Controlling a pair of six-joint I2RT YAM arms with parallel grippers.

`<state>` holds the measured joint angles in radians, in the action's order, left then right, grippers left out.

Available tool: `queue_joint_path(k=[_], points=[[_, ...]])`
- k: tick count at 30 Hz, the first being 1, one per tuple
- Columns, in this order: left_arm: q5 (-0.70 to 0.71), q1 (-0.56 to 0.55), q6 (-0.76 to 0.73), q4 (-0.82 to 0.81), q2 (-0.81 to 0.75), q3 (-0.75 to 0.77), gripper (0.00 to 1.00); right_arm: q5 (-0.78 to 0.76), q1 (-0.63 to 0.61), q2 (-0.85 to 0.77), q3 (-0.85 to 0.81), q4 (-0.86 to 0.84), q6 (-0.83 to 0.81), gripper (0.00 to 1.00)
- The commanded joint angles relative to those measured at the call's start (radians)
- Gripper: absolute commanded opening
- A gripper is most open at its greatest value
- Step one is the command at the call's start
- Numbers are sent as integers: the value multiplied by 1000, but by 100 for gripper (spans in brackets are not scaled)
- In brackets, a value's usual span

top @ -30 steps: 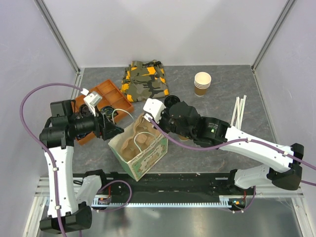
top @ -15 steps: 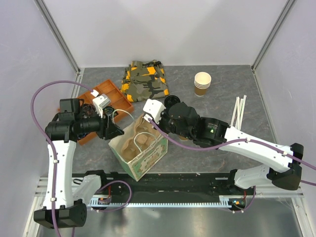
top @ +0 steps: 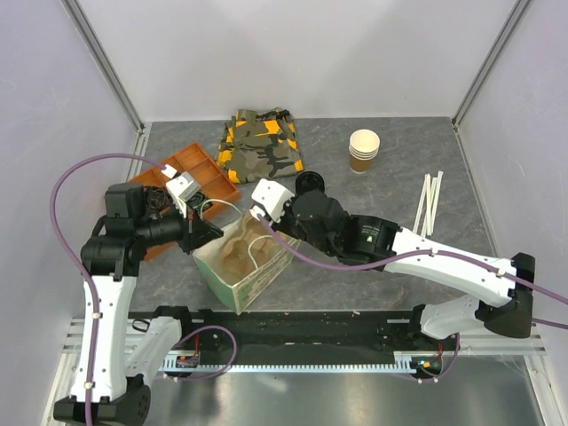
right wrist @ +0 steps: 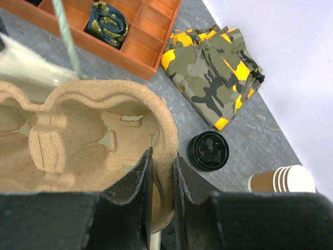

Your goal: Pack the takeout coffee

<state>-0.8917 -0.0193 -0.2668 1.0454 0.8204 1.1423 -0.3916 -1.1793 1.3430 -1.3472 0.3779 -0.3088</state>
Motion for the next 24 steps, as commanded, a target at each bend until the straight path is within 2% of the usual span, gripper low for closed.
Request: queue_joint_path(k=[1,10,18,24], points=[[66,-7,152,-122,-75,-33,2,-87,-39,18,-44,35,0,0],[129,-11,245,-194,-165,-111,2,-107,-83,56,0,13,86,0],[188,-18,308,-225,-191,-135,2,-266,-85,136,14,-71,192,0],[183,-21,319,-243,-202,-142,2,-230,-106,145,-21,16,223,0]])
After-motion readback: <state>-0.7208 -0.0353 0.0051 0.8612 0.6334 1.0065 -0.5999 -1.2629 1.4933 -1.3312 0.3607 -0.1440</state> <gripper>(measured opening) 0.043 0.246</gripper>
